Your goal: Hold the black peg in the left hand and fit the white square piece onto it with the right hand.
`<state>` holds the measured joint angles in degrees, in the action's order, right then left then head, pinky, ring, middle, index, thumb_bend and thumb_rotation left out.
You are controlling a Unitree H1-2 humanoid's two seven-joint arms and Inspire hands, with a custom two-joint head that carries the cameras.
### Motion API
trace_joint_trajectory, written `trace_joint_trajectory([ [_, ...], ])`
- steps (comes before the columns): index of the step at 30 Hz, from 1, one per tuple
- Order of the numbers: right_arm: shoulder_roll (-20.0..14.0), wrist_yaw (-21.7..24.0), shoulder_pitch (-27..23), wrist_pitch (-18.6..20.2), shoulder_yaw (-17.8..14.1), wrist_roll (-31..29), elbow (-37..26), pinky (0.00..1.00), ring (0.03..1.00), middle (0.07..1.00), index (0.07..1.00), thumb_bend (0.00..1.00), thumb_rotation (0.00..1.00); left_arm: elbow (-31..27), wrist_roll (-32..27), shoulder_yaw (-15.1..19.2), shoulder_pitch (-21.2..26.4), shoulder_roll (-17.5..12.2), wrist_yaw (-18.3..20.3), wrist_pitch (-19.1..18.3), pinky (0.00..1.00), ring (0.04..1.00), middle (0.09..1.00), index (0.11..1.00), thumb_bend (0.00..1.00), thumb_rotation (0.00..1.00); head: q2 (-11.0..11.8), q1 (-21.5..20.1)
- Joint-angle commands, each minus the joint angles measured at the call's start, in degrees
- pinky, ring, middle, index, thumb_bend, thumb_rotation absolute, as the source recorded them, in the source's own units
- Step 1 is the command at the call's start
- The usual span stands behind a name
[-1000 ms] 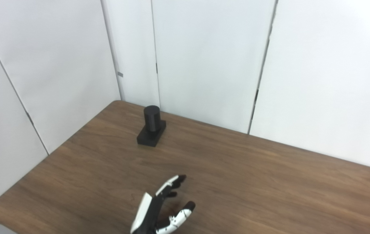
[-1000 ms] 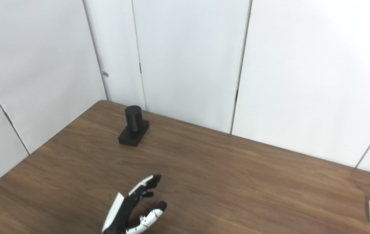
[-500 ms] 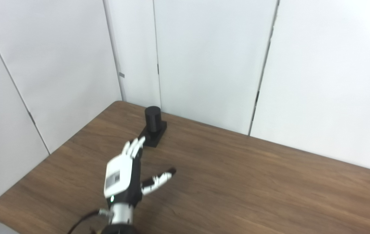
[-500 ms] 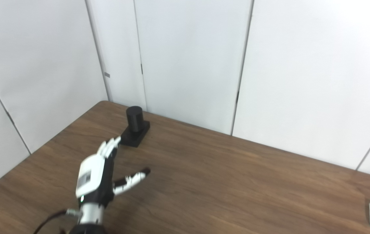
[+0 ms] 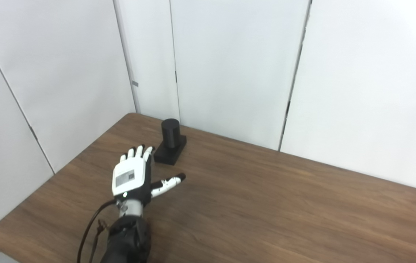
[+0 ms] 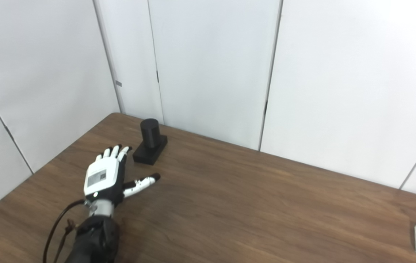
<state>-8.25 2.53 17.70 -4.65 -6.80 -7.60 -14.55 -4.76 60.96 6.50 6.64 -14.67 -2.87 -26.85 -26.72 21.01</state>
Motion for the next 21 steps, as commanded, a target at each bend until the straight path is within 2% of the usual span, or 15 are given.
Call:
trace_joint_trajectory([
  [1,0.5,0.3,1.0,0.5,0.2,-0.2,-1.1,0.88,0.891,0.869,0.859,0.72,1.0,0.8,2.2,0.8,3.1,-1.5,-0.2,-0.1,1.0,1.0,0.999,0.911,0.88,0.82,-0.1,-0.1],
  [4,0.6,0.0,1.2,0.7,0.3,0.3,-1.5,0.86,0.883,0.866,0.859,0.73,1.0,4.4,2.7,1.1,5.2,-1.9,0.4,-0.1,1.0,1.0,1.0,0.919,0.87,0.81,-0.3,-0.3],
  [8,0.6,0.0,1.5,0.9,0.4,0.2,-1.9,0.8,0.866,0.863,0.858,0.75,1.0,9.7,2.1,0.9,8.0,-2.7,-0.9,0.0,0.98,1.0,0.993,0.912,0.87,0.8,-0.6,-0.4],
  [21,0.7,-0.3,2.3,2.7,0.8,0.7,-4.1,0.82,0.879,0.873,0.872,0.79,1.0,20.4,1.1,2.8,14.8,-2.5,-2.7,-0.1,0.97,0.998,0.987,0.921,0.88,0.76,-1.6,-0.4],
])
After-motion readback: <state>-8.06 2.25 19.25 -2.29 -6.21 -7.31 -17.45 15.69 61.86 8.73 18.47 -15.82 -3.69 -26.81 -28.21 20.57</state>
